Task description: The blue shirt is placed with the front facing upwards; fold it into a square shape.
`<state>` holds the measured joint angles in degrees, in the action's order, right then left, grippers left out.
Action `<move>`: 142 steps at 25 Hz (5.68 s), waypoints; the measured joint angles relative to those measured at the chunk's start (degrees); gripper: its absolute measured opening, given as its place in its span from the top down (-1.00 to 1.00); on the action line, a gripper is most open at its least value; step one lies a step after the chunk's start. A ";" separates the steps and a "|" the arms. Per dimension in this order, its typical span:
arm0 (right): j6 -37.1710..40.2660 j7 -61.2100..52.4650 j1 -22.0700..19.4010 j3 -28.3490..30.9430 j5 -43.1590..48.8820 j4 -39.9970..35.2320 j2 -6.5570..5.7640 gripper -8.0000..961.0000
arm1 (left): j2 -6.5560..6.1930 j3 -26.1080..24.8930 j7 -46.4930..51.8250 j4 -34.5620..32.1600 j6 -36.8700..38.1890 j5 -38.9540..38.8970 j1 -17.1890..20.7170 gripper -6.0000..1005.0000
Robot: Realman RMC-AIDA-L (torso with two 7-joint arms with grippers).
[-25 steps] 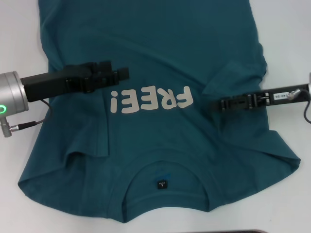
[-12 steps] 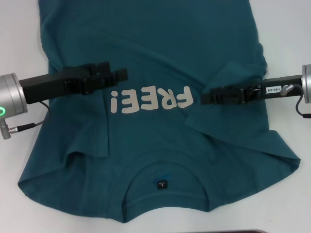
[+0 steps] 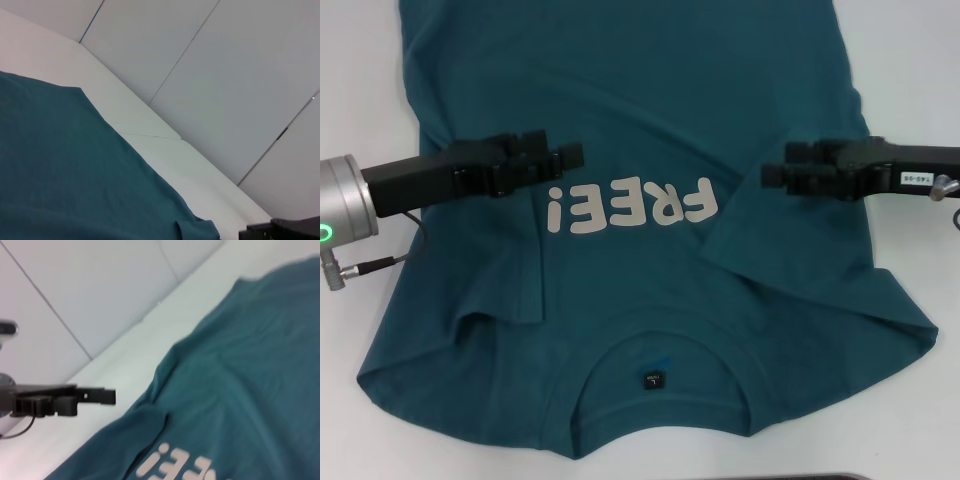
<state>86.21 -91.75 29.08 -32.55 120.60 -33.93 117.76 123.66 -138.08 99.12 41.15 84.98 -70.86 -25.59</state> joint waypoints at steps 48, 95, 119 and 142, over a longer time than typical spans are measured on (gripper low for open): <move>-1.86 0.85 2.92 -0.85 -5.73 0.55 1.30 -0.95 | -9.84 -6.98 15.99 6.57 14.32 18.21 11.19 -0.61; -1.86 0.18 3.40 -0.71 -5.91 0.53 1.20 -0.95 | -9.81 -7.63 16.81 6.57 18.12 26.50 10.13 -0.58; -2.59 0.17 4.39 -0.62 -5.91 0.53 0.97 -0.95 | -9.53 -7.73 17.61 6.56 18.47 29.93 7.85 -0.56; -2.63 0.09 4.73 -0.49 -5.90 0.53 0.97 -0.95 | -8.88 -7.63 18.41 6.66 17.87 32.50 5.98 -0.01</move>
<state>83.58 -91.66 33.81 -33.04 114.70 -33.40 118.72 114.78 -145.71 117.52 47.81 102.85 -38.36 -19.62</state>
